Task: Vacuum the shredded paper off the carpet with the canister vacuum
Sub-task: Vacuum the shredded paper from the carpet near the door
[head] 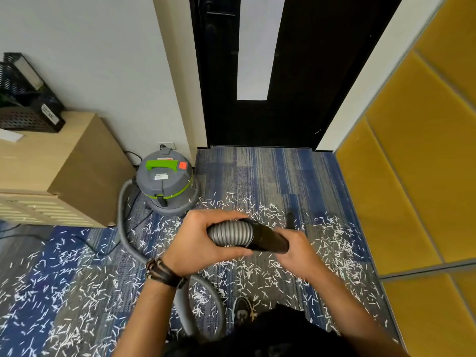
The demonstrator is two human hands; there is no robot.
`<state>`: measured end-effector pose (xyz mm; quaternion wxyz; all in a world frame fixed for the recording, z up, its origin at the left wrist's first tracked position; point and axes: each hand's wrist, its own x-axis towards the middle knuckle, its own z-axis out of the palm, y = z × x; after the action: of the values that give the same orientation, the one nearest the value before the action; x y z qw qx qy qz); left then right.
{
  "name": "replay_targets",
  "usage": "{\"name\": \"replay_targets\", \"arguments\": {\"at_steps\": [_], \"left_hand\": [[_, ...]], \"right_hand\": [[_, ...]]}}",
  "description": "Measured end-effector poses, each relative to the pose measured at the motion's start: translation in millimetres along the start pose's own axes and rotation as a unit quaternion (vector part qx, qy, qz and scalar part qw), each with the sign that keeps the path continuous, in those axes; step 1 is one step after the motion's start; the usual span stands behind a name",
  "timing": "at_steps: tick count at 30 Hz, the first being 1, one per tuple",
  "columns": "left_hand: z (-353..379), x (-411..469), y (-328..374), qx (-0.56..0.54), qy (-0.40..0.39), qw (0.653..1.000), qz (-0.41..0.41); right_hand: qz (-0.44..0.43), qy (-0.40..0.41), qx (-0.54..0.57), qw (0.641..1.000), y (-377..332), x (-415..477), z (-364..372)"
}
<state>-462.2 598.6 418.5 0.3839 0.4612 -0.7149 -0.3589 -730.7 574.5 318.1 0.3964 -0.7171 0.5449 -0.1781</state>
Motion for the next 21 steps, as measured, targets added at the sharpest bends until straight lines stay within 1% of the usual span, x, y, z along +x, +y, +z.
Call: {"name": "replay_targets", "arguments": {"at_steps": [2,5,11,16,21], "left_hand": [[-3.9,-3.8,1.1,0.019,0.012,1.000,-0.003],[-10.8,-9.0,5.0,0.027,0.022,0.999,0.000],[-16.7,-14.8,6.2,0.010,0.025,0.999,-0.018],[-21.6,-14.7,10.5,0.024,0.050,0.998,-0.016],[-30.3,-13.5,11.1,0.038,0.056,0.997,-0.024]], "right_hand": [[-0.007,0.002,-0.016,1.000,-6.5,4.9,1.1],[-0.021,-0.007,-0.008,1.000,-15.5,10.3,4.8],[-0.049,-0.069,-0.024,0.996,-15.9,14.7,0.1],[-0.048,-0.038,-0.007,0.998,-23.1,20.2,0.5],[-0.055,-0.047,-0.013,0.997,-32.3,31.3,2.6]]}}
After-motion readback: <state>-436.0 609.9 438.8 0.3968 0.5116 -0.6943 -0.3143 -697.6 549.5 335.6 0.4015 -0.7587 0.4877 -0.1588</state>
